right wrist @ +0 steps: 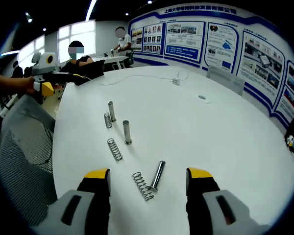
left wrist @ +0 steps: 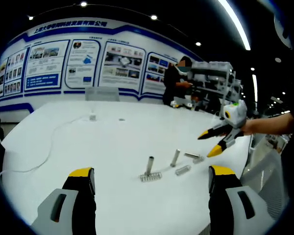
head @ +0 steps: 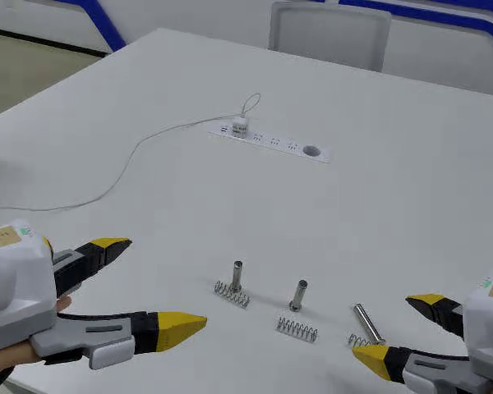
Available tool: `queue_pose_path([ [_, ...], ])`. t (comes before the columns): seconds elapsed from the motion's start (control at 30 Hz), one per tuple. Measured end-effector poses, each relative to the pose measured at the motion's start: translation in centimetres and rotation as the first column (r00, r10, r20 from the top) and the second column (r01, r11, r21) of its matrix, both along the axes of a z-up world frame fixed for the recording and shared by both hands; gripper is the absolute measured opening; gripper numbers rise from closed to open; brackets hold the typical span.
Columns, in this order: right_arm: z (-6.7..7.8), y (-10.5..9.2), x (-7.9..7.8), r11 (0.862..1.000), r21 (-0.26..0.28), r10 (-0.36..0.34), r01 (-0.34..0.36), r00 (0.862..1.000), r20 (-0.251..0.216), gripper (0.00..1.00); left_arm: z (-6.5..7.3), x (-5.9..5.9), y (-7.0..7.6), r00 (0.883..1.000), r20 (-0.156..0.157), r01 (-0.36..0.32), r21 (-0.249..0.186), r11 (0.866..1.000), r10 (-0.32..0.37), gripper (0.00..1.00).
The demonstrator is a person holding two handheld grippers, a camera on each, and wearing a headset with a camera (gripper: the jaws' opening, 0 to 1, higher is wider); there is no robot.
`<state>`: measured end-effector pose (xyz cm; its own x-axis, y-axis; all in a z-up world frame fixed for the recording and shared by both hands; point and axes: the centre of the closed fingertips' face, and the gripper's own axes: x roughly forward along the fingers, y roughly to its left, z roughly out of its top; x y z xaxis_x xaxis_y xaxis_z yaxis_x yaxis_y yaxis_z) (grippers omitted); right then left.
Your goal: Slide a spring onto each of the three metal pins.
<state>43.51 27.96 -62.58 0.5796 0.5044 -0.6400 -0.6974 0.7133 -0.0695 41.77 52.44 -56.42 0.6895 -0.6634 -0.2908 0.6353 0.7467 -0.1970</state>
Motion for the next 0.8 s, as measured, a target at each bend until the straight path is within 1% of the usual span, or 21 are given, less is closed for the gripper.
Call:
queue_pose_path([
  [0.17, -0.7, 0.0, 0.2, 1.0, -0.015, 0.002, -0.002, 1.0, -0.008, 0.6, -0.3, -0.2, -0.4, 1.0, -0.006, 0.02, 0.016, 1.0, -0.02, 0.98],
  [0.33, -1.3, -0.3, 1.2, 0.999, -0.03, -0.034, 0.034, 0.999, -0.011, 0.53, -0.4, -0.5, -0.7, 0.999, -0.01, 0.036, 0.024, 0.999, -0.036, 0.98],
  [0.47, -1.8, -0.2, 2.0, 0.998, -0.053, -0.04, 0.039, 0.999, -0.015, 0.46, -0.5, -0.6, -0.8, 0.999, -0.018, 0.044, 0.019, 0.999, -0.044, 0.98],
  [0.53, -2.0, -0.2, 2.5, 0.998, -0.055, -0.046, 0.045, 0.999, -0.022, 0.45, -0.5, -0.6, -0.8, 0.999, -0.019, 0.044, 0.019, 0.999, -0.044, 0.98],
  [0.6, -2.2, 0.0, 2.8, 0.997, -0.05, -0.055, 0.054, 0.998, -0.027, 0.42, -0.4, -0.5, -0.8, 0.999, -0.017, 0.04, 0.014, 0.999, -0.04, 0.98],
  [0.7, -2.6, 0.1, 3.2, 0.996, -0.04, -0.076, 0.074, 0.996, -0.042, 0.33, -0.5, -0.5, -0.7, 0.999, -0.018, 0.037, 0.013, 0.999, -0.037, 0.98],
  [0.8, -3.3, 0.1, 3.6, 0.995, -0.05, -0.086, 0.083, 0.995, -0.055, 0.32, -0.8, -0.6, -0.8, 0.999, -0.021, 0.045, 0.024, 0.999, -0.045, 0.98],
])
